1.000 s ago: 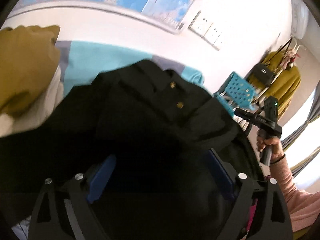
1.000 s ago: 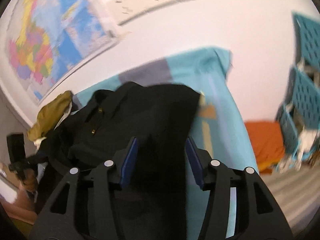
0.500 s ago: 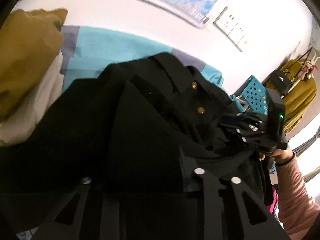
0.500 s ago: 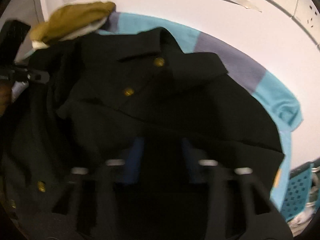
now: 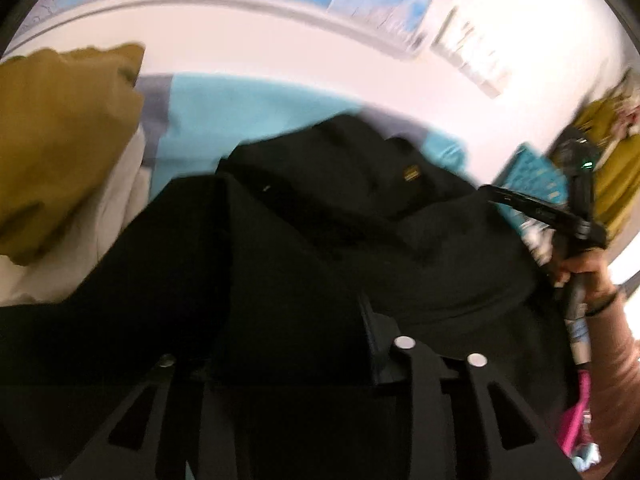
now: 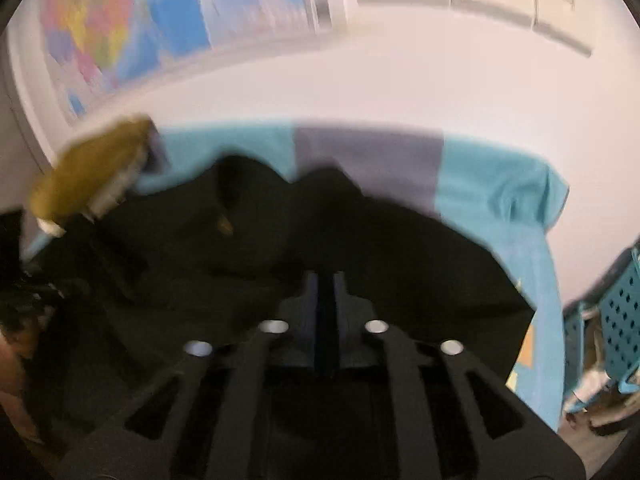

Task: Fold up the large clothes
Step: 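Fold the held sleeve across the jacket front with the right gripper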

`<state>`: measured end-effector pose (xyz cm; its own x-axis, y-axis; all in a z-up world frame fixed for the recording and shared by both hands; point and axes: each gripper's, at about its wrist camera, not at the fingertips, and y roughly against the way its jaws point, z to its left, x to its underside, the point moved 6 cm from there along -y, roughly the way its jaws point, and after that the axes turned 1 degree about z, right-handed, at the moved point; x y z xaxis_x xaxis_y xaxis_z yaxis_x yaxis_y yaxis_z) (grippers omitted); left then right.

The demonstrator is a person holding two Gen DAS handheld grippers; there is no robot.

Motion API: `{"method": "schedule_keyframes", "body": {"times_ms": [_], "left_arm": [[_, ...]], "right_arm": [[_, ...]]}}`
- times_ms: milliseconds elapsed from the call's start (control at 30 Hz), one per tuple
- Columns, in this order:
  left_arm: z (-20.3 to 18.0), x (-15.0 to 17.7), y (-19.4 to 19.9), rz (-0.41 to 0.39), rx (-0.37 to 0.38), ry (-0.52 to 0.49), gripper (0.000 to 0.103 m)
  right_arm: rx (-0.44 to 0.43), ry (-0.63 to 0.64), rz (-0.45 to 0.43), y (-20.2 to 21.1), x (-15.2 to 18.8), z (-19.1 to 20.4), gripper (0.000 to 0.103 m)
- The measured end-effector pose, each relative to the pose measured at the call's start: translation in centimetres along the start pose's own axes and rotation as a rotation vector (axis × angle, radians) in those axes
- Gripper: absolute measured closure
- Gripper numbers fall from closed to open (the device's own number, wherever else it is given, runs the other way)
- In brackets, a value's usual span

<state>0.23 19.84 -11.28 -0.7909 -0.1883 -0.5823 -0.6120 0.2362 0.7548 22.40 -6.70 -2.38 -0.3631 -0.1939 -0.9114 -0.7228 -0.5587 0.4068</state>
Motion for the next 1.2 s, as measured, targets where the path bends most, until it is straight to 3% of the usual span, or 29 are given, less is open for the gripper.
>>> {"method": "schedule_keyframes", "body": {"times_ms": [67, 167, 267, 333, 433, 567, 667, 800, 900, 1000, 1067, 1133, 1200], "left_arm": [[0.0, 0.1, -0.3, 0.015, -0.016, -0.016, 0.068], [-0.6, 0.0, 0.2, 0.0, -0.039, -0.066, 0.05], [-0.8, 0.3, 2.0, -0.032, -0.009, -0.081, 0.043], [-0.4, 0.7, 3.9, -0.077, -0.027, -0.093, 0.037], [1.4, 1.2, 7.8, -0.145, -0.106, -0.116, 0.033], [6.2, 1.6, 12.8, -0.206, -0.309, -0.116, 0.027], [11.0, 2.2, 14.7, -0.186, -0.437, -0.065, 0.027], [16.0, 3.6, 15.7, -0.118, -0.501, -0.031, 0.027], [17.1, 5.2, 15.5, -0.06, -0.484, -0.08, 0.024], [17.2, 6.4, 14.1, -0.007, -0.452, -0.14, 0.021], [17.4, 6.8, 13.1, 0.029, -0.454, -0.162, 0.029], [17.9, 6.7, 12.5, 0.049, -0.468, -0.16, 0.072], [18.2, 6.1, 13.3, 0.042, -0.452, -0.126, 0.1]], "right_arm": [[0.016, -0.032, 0.011, -0.5, 0.8, -0.5, 0.07], [0.013, -0.018, -0.05, 1.4, 1.0, 0.6, 0.07], [-0.042, 0.074, -0.107, 3.9, 1.6, 4.5, 0.07], [-0.102, 0.135, -0.108, 4.2, 1.7, 7.1, 0.07], [-0.206, 0.24, -0.065, 3.3, 2.4, 12.0, 0.066], [-0.263, 0.333, -0.015, 0.7, 2.8, 17.5, 0.065], [-0.293, 0.373, 0.03, -1.2, 3.4, 19.7, 0.065], [-0.239, 0.381, 0.093, -3.2, 4.3, 20.0, 0.066], [-0.205, 0.353, 0.086, -1.9, 4.1, 19.2, 0.064], [-0.295, 0.336, 0.037, 1.0, 3.7, 20.4, 0.06], [-0.319, 0.36, -0.005, 2.4, 3.4, 22.3, 0.047], [-0.343, 0.371, -0.01, 2.7, 3.3, 23.8, 0.045], [-0.368, 0.381, -0.008, 2.7, 3.4, 25.2, 0.046]]}}
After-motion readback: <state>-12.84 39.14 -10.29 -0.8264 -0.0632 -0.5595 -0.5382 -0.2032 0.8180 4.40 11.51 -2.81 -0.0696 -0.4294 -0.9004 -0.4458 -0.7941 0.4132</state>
